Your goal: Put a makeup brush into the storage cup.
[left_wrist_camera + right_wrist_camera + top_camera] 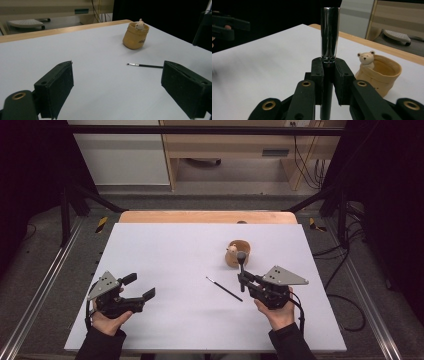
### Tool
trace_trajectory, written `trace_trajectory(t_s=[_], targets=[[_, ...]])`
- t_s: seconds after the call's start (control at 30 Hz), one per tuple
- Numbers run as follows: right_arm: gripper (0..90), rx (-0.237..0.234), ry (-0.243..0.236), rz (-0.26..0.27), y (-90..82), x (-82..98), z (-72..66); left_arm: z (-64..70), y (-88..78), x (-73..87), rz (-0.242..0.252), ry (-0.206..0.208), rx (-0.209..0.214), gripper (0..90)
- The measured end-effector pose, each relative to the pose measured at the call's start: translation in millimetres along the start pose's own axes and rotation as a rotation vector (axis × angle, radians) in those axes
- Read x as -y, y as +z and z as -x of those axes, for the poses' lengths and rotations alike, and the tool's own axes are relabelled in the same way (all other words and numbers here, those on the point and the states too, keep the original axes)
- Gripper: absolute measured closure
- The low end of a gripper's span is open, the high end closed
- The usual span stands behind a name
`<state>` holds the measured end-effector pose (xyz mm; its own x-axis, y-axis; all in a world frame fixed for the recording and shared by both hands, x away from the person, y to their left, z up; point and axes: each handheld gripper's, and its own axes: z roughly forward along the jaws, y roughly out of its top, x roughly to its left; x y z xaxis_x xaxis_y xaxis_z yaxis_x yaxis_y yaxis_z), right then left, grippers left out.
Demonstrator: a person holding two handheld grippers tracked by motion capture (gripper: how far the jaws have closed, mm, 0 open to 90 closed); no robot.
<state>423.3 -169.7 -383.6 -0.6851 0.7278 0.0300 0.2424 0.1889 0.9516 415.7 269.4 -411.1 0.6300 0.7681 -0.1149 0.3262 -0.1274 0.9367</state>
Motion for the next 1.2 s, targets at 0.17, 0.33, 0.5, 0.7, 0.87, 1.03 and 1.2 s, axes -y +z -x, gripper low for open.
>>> trace_trajectory(t_s=[0.17, 0.33, 0.5, 0.7, 0.87, 1.03, 1.2], targets=[[79.3, 0.020, 0.017, 0.016, -3.5, -4.0, 6.6, -6.4, -5.7, 4.5, -0.002, -0.005, -0.020, 9.9], [79.3, 0.040, 0.030, 0.028, -1.6, -6.9, 11.8, -10.0, -8.7, 7.0, -0.008, -0.003, -0.037, 9.1], [79.3, 0.057, 0.050, 0.032, 2.8, -8.8, 16.8, -13.5, -11.0, 8.5, -0.001, -0.003, -0.042, 8.4], [79.3, 0.077, 0.071, 0.038, 6.9, -13.8, 21.5, -15.9, -8.9, 11.5, -0.017, 0.009, -0.045, 8.1], [79.3, 0.100, 0.084, 0.047, 10.4, -18.5, 26.4, -17.7, -7.7, 13.2, -0.020, 0.010, -0.048, 8.1], [79.3, 0.120, 0.097, 0.046, 15.1, -23.1, 32.6, -19.2, -7.7, 14.4, -0.020, 0.009, -0.051, 8.1], [79.3, 0.141, 0.107, 0.055, 19.3, -25.8, 38.2, -18.9, -7.4, 14.6, -0.024, 0.017, -0.052, 7.9]])
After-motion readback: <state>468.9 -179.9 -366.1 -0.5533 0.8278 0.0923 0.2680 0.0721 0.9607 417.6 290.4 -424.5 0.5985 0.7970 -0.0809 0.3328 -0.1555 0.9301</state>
